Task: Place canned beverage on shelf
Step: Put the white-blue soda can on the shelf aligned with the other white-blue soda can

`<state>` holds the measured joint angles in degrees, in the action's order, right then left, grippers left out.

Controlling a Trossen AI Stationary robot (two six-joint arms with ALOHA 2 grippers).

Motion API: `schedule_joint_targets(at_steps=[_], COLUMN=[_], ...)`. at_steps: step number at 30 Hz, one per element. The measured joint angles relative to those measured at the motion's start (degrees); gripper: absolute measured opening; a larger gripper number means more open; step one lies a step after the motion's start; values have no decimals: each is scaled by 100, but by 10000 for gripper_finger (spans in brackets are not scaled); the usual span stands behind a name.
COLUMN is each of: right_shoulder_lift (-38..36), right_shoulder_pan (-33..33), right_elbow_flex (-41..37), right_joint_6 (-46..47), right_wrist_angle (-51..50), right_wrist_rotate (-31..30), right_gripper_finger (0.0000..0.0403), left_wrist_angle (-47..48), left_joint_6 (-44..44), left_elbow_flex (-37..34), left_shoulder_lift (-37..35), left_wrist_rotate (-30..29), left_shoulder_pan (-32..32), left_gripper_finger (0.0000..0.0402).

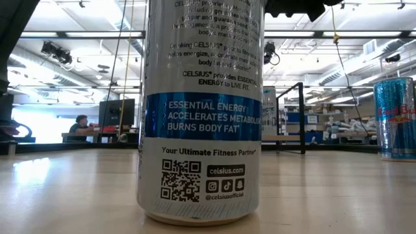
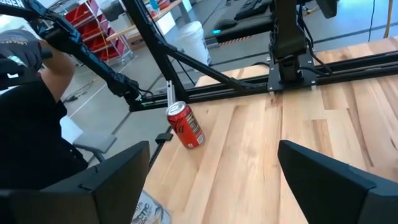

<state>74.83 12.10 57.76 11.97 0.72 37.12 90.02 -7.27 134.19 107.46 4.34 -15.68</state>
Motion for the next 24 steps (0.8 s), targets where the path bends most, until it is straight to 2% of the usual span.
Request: schedule_joint_targets(at_steps=[5,9,15,24], right_shoulder_lift=[0,0,-2,0], right_shoulder_pan=[2,-2,-97,-493], right_elbow_flex=[0,0,2,2], right_joint_6=[-6,21,762,1410], right_wrist_angle=[10,624,1374,1404], right_wrist_rotate=[-4,-243,-726,-603], right_gripper_finger=[364,364,364,364], left_wrist_angle=[0,0,0,-2], left_joint_6=[1,2,33,66], left_elbow_flex=[0,0,0,-4], left_shoulder_lift=[0,0,0,-35], left_wrist_rotate=[1,0,2,9], left_shoulder_pan=[0,0,0,20], left_gripper_finger=[316,316,316,316])
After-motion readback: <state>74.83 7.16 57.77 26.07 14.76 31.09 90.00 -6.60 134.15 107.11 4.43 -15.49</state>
